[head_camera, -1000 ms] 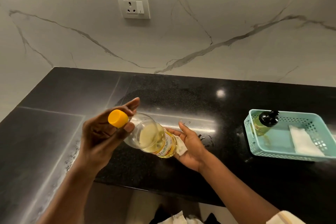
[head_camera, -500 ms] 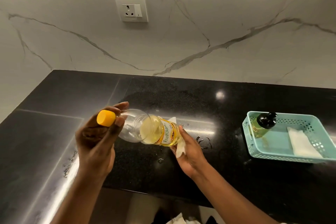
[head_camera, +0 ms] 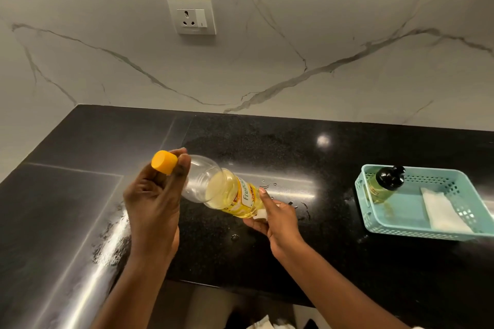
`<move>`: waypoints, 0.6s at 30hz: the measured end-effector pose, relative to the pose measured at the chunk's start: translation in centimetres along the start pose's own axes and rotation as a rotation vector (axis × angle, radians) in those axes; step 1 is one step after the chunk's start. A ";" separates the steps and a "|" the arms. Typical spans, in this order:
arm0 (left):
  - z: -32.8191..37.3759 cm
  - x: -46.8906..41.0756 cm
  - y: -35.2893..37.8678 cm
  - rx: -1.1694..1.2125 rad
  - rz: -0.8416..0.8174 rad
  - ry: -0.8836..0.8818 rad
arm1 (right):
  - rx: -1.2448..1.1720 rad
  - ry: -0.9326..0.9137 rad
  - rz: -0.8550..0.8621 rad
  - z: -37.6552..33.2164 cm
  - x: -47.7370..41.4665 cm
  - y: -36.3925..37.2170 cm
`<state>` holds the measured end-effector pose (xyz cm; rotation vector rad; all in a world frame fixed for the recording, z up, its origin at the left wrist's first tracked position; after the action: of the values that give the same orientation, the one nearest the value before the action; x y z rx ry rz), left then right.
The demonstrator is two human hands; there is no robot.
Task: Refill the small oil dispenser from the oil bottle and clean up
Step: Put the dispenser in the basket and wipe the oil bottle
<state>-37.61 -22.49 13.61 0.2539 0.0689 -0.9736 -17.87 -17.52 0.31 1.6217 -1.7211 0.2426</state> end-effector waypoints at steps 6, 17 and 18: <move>-1.2 -0.9 -0.6 -0.147 -0.216 -0.170 | 0.381 -0.184 0.166 0.6 -0.5 -0.7; -3.1 -0.3 -1.1 -0.244 -0.109 -0.256 | 0.929 -0.664 -0.289 1.1 7.2 4.2; -3.0 -0.5 -1.3 -0.242 -0.110 -0.255 | 0.975 -0.706 -0.336 1.4 7.6 3.7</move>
<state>-38.86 -22.05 10.57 -0.0985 -0.0330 -1.0893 -21.17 -23.58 5.33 2.9539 -1.8902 0.4156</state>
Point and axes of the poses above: each hand's wrist, its own x-axis away from the middle knuckle, its own y-axis out of the palm, z = x × y, the point moved 3 cm from there along -x, towards the middle knuckle, and after that the axes turned 1 degree about y, right-handed, at the moved point
